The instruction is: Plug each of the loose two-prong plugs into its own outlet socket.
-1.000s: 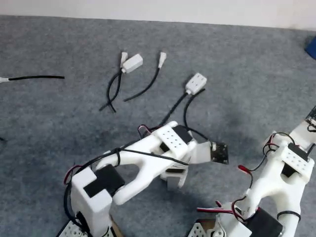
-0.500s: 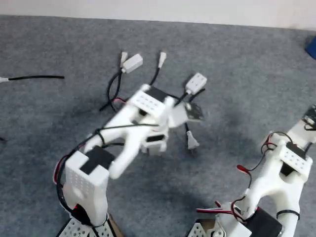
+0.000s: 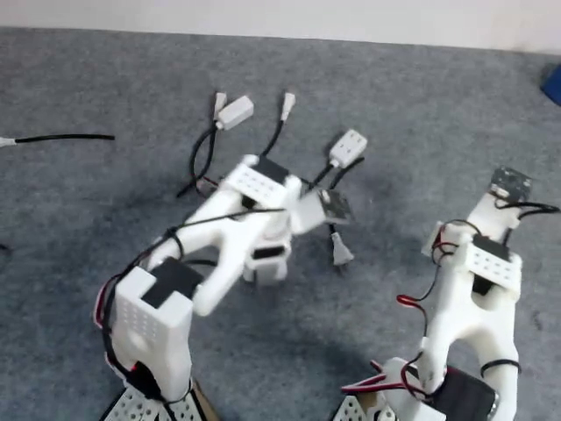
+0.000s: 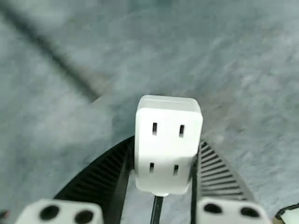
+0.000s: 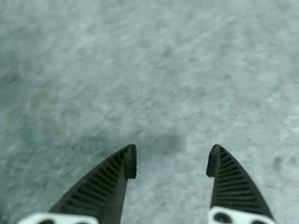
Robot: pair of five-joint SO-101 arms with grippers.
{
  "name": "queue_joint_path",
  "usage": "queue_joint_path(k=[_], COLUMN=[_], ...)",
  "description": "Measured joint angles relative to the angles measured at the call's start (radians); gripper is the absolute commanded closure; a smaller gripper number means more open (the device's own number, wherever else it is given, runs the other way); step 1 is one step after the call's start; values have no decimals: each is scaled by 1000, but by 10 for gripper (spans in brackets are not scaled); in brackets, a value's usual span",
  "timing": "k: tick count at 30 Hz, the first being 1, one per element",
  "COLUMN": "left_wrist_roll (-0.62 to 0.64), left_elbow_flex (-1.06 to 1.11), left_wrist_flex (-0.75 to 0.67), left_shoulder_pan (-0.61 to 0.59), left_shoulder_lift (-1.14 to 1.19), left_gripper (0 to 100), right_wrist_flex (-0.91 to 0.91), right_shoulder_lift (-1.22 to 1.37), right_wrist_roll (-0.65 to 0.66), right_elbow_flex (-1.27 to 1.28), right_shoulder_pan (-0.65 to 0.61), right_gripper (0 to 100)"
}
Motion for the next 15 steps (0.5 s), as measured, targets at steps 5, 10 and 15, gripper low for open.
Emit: queue_joint_path(k=[5,10,15], left_wrist_roll=[34,69,95], left_elbow_flex=[25,29,29], left_wrist_flex=[-18,-18,-18], left_shoulder_pan=[46,41,0], left_shoulder_lift=[0,0,0], left_gripper=[691,598,598], right_wrist_flex=[9,57,153], right_shoulder_lift=[0,0,0], right_wrist_roll=[0,0,0], right_elbow_flex=[0,-6,-123], right_shoulder_pan=[-95,-198,-259], right_gripper=[756,756,756])
